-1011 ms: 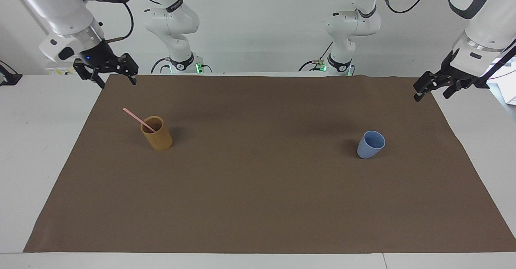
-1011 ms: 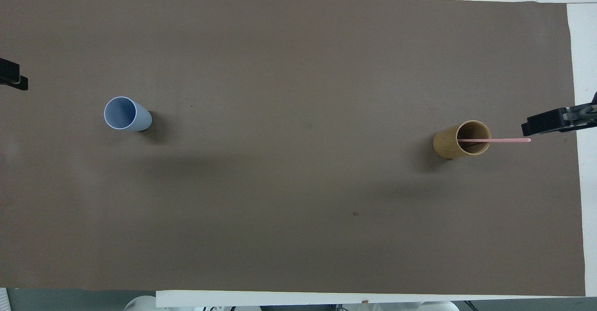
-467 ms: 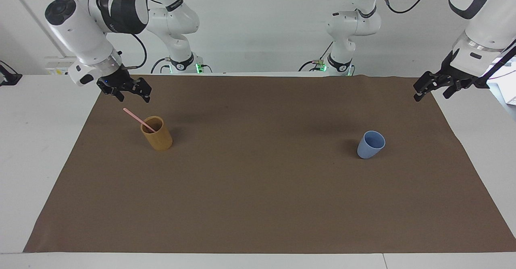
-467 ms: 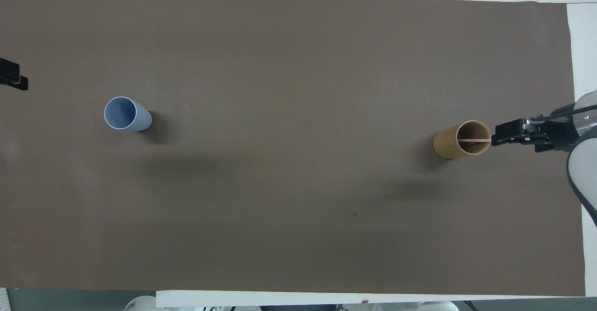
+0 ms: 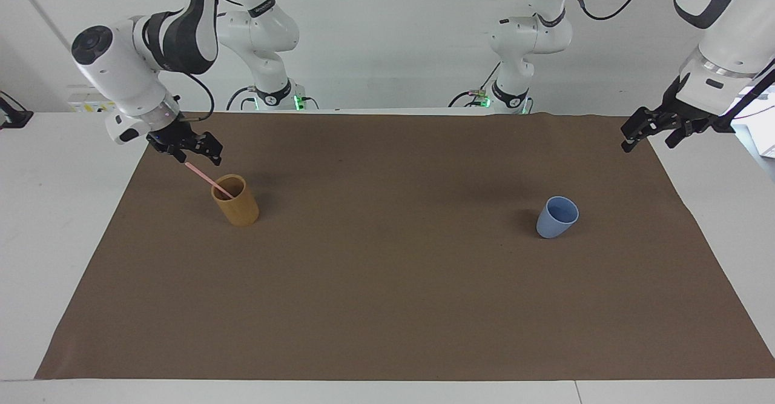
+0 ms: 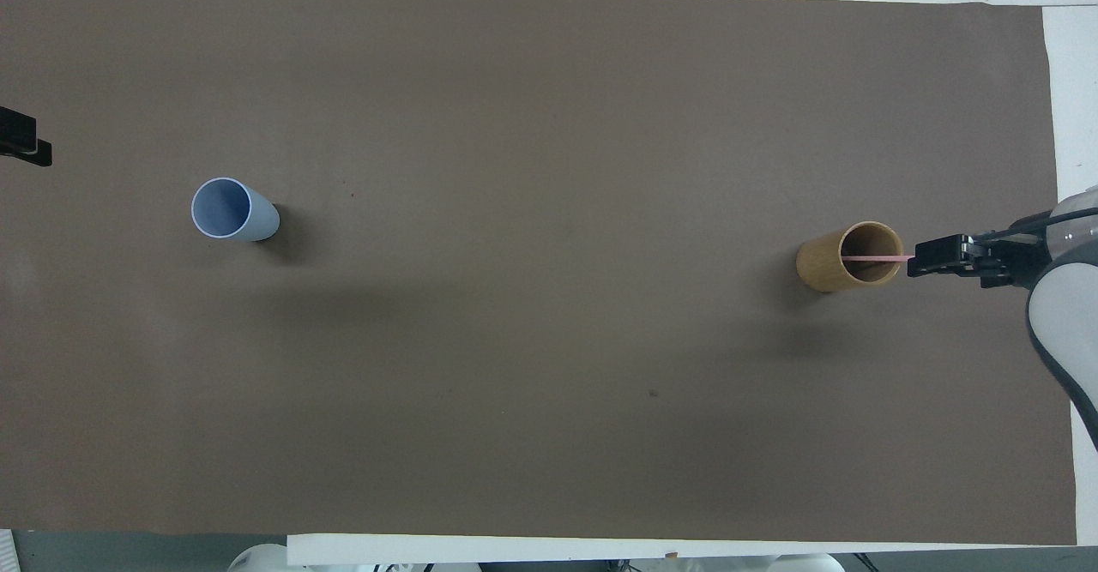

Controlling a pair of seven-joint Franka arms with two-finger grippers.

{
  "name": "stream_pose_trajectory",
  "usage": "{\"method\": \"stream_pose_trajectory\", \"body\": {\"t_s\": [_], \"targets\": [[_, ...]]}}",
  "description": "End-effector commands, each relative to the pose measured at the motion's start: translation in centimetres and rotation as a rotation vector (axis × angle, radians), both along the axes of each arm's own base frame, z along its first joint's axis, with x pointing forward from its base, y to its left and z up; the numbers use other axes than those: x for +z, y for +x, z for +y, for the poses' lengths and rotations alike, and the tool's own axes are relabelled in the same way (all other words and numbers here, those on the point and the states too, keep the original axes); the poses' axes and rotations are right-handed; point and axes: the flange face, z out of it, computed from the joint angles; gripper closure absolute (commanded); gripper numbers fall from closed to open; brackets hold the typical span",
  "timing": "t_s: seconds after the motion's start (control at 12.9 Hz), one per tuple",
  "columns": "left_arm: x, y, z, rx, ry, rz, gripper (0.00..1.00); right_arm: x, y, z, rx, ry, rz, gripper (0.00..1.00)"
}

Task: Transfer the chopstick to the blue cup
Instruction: 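Reach the right gripper to the pink stick in the tan cup, then close the right gripper on the pink stick at the cup rim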

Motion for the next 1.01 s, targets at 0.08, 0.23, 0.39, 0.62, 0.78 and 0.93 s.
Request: {"method": "stream_pose_trajectory", "body": {"t_s": [0.08,0.23,0.39,0.62,0.78,0.93], "targets": [[0.1,-0.4,0.2,-0.003,-0.009,0.009,0.0,-0.3,-0.2,-0.2,0.046,0.018,-0.034,0.1],[0.1,-0.4,0.2,-0.001,-0.007,0.009,0.0,-0.5,0.0,-0.3,0.079,0.019,-0.037,0.19],[0.1,-0.4,0.2,-0.004,-0.007,0.009,0.0,-0.4,0.4,-0.3,0.08,0.018,-0.048,0.2],[0.1,-0.4,0.2,-0.001,-0.007,0.009,0.0,-0.5,0.7,-0.1,0.086,0.015,-0.06,0.27],[0.1,-0.4,0.2,-0.003,-0.007,0.009,0.0,-0.2,0.8,-0.1,0.115,0.015,-0.069,0.34],[0.1,-0.4,0.2,-0.003,-0.007,0.009,0.0,-0.1,0.9,0.0,0.122,0.017,-0.07,0.38]]}}
